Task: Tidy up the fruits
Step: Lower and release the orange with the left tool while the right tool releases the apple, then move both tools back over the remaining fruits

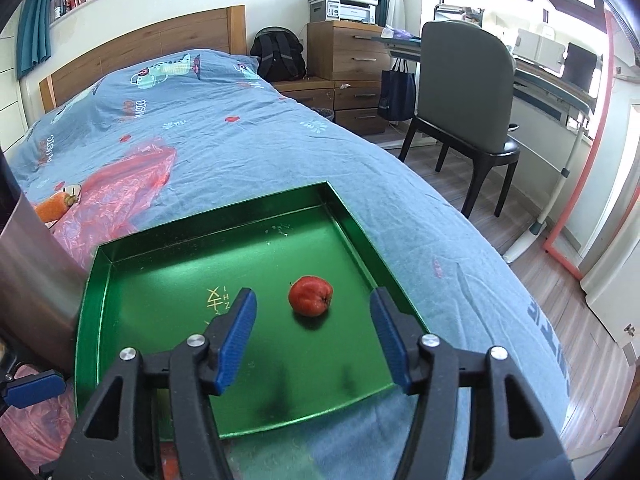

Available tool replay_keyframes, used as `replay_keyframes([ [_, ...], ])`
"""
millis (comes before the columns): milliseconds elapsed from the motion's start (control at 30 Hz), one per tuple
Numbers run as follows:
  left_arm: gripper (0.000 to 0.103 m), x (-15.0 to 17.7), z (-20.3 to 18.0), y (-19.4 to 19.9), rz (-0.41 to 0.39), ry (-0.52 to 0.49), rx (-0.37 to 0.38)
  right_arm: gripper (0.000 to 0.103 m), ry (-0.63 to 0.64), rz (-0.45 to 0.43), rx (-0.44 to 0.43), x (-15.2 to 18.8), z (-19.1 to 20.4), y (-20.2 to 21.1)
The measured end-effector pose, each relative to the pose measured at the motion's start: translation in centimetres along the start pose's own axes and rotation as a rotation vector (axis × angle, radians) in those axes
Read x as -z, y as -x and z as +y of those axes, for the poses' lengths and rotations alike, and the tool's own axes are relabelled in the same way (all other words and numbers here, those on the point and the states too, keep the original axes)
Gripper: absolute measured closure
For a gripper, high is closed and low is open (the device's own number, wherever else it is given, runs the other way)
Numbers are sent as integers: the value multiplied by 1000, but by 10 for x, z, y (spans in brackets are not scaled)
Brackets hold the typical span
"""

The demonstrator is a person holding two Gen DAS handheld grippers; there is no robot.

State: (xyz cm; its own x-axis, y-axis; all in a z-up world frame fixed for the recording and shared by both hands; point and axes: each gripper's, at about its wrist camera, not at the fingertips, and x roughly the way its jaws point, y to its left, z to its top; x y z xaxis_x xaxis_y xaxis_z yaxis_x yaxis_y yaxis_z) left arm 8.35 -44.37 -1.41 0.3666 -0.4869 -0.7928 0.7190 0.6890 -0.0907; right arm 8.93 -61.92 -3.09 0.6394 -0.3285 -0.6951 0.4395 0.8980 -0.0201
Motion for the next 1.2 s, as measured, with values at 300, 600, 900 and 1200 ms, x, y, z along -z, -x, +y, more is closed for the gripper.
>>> replay_keyframes([
  [300, 37, 30, 5, 60, -20, 24, 17, 29, 11, -18, -18, 22, 17, 67],
  [600, 37, 72, 15, 114, -35, 51, -48, 26, 6, -24, -46, 49, 38, 127],
  [900, 32, 111, 36, 154, -57, 103, -109, 23, 44, -28, -94, 79, 73, 178],
  [1200, 32, 149, 56, 191, -79, 145, -161, 23, 91, -32, -158, 102, 111, 215],
])
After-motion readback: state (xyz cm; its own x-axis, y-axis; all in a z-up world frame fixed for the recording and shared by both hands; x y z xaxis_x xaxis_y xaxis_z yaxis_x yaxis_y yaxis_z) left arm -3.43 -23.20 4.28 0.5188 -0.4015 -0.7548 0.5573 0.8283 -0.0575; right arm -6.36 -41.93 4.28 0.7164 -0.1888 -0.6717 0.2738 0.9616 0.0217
